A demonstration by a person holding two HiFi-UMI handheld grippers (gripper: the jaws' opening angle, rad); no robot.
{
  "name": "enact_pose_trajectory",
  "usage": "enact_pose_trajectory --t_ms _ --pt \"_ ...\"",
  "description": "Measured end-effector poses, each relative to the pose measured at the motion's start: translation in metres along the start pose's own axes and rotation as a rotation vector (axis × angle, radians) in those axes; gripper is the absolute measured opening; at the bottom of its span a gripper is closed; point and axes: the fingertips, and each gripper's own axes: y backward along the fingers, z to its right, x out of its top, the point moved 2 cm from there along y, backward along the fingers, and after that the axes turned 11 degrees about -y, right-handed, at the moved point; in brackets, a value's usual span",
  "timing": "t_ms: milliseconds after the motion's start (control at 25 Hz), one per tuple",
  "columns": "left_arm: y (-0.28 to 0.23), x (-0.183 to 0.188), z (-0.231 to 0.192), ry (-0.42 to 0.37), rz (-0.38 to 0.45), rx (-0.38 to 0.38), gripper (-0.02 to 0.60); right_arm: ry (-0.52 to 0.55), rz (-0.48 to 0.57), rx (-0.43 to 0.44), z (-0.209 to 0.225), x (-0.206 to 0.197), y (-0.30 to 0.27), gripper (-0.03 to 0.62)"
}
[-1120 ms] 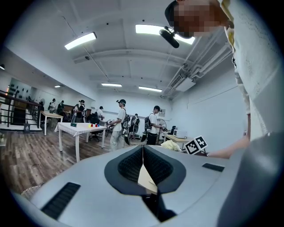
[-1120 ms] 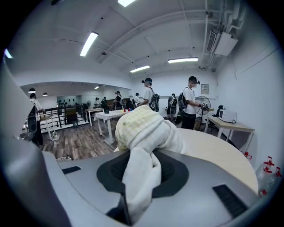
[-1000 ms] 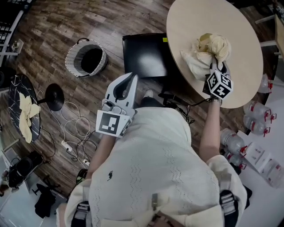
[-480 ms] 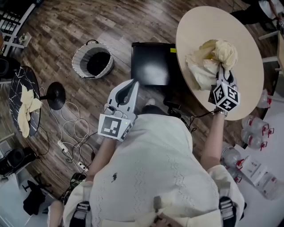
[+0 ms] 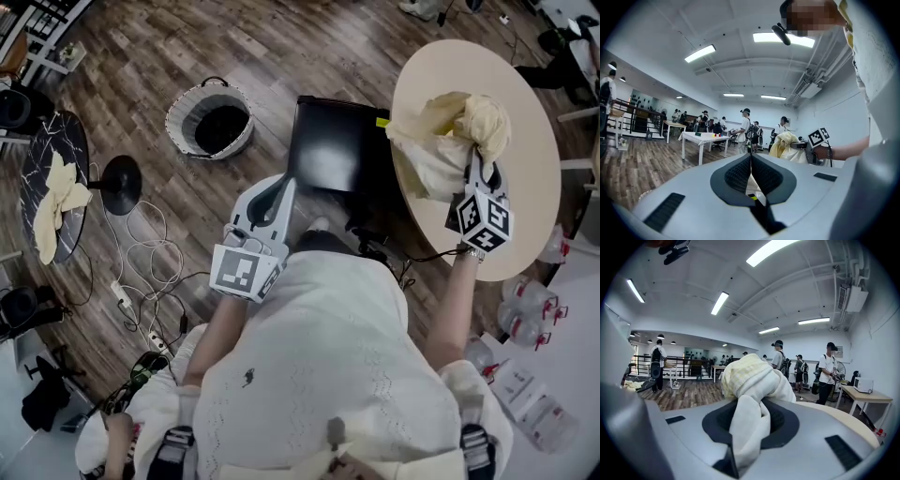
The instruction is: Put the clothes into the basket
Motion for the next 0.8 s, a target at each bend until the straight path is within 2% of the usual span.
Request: enact_pose_trajectory --t_ms 200,400,800 --pt "0.02 -0.01 -0.036 0.013 0.01 0.054 0.021 0.02 0.006 0.042 -0.044 0.0 -0.011 0.092" --pt "0.024 -0.003 -0.037 0.013 0.012 0.089 0.021 0.039 0.013 0.081 -0.05 0.015 -0.012 0.092" --pt "0.066 -0.004 -0.099 0.026 0.012 0.145 0.021 0.075 0.012 0.128 -0.129 0.025 -0.023 0.092"
